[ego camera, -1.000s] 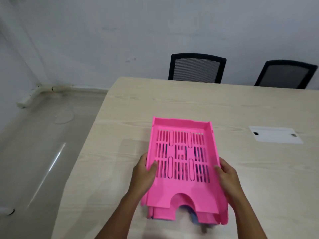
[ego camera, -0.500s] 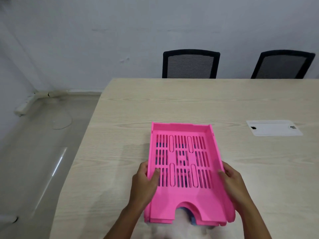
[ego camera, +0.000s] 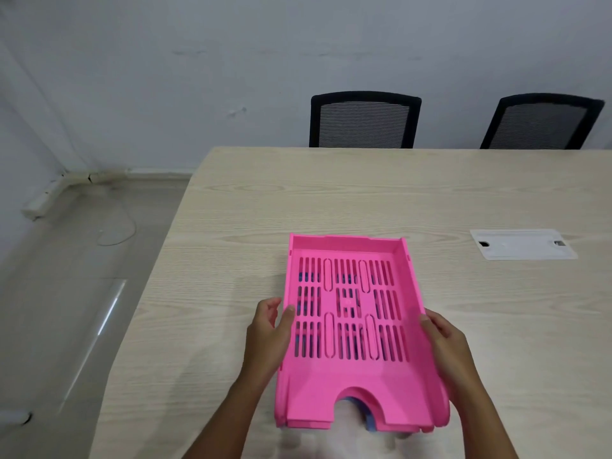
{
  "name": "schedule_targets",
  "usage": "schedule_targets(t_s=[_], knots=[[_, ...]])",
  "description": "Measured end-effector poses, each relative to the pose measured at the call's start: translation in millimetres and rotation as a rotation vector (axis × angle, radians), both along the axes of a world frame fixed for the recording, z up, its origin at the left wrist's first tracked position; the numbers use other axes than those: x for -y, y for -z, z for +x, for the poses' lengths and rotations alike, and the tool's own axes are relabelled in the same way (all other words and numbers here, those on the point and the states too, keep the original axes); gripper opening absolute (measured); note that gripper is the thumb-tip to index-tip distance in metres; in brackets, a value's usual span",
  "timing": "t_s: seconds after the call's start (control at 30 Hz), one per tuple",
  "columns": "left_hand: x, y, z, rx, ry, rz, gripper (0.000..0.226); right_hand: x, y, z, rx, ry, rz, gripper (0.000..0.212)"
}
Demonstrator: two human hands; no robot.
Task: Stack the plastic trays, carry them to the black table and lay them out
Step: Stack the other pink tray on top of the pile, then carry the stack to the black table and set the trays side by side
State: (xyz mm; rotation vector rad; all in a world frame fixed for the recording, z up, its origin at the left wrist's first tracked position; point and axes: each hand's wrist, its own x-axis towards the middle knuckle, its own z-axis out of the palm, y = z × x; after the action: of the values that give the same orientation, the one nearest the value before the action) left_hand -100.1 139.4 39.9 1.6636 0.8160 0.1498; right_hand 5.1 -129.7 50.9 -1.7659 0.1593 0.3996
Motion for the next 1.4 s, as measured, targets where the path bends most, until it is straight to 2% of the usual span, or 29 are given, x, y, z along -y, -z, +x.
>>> schedule_targets(t_s=[0.07, 0.17, 0.3, 0.37, 0.43, 0.53, 0.67, 0.8, 0.87, 1.03, 1.2, 1.3, 1.4], knots=[[0.3, 0.5, 8.0, -0.05, 0.026, -0.095, 0.05, 0.7, 6.3, 1.3, -0.044, -0.018, 0.023, 0.029], [1.8, 3.8, 10.4, -0.045, 0.054, -0.318, 0.039, 2.7, 17.4, 3.6, -0.138, -0.014, 0.123, 0.036], [-4.7, 18.1, 6.2, -0.036, 0.101, -0.457, 0.07, 4.2, 22.2, 9.8, -0.285, -0.009, 0.207, 0.043], [-2.6, 15.7, 3.6, -0.036, 0.119, -0.499, 0.062, 4.4, 23.1, 12.0, -0.337, -0.038, 0.21, 0.049], [-1.5, 17.9, 1.5, -0.041, 0.106, -0.508, 0.052, 3.2, 25.1, 16.5, -0.328, -0.069, 0.198, 0.05], [-2.4, 22.5, -6.0, -0.014, 0.092, -0.486, 0.058, 0.3, 26.8, 22.2, -0.328, -0.16, 0.189, 0.051], [-4.2, 24.1, -25.6, 0.022, 0.0, -0.465, 0.053, -13.7, 29.7, 29.5, -0.345, -0.281, 0.235, 0.048], [-13.4, 33.3, -58.7, 0.075, -0.13, -0.463, 0.073, -44.6, 29.7, 31.8, -0.337, -0.414, 0.263, 0.053], [-21.4, 36.9, -78.0, 0.101, -0.201, -0.464, 0.078, -65.0, 30.6, 29.5, -0.36, -0.471, 0.265, 0.054], [-48.0, 37.3, -130.2, 0.134, -0.327, -0.438, 0.064, -124.7, 33.1, 6.6, -0.381, -0.635, 0.224, 0.053], [-85.1, 43.0, -188.8, 0.189, -0.477, -0.439, 0.073, -192.1, 33.1, -32.3, -0.377, -0.741, 0.157, 0.057], [-112.8, 47.6, -227.3, 0.224, -0.571, -0.435, 0.068, -235.2, 33.7, -58.8, -0.382, -0.802, 0.152, 0.054], [-137.1, 42.3, -267.5, 0.231, -0.633, -0.394, 0.06, -281.9, 34.4, -90.8, -0.385, -0.867, 0.145, 0.062]])
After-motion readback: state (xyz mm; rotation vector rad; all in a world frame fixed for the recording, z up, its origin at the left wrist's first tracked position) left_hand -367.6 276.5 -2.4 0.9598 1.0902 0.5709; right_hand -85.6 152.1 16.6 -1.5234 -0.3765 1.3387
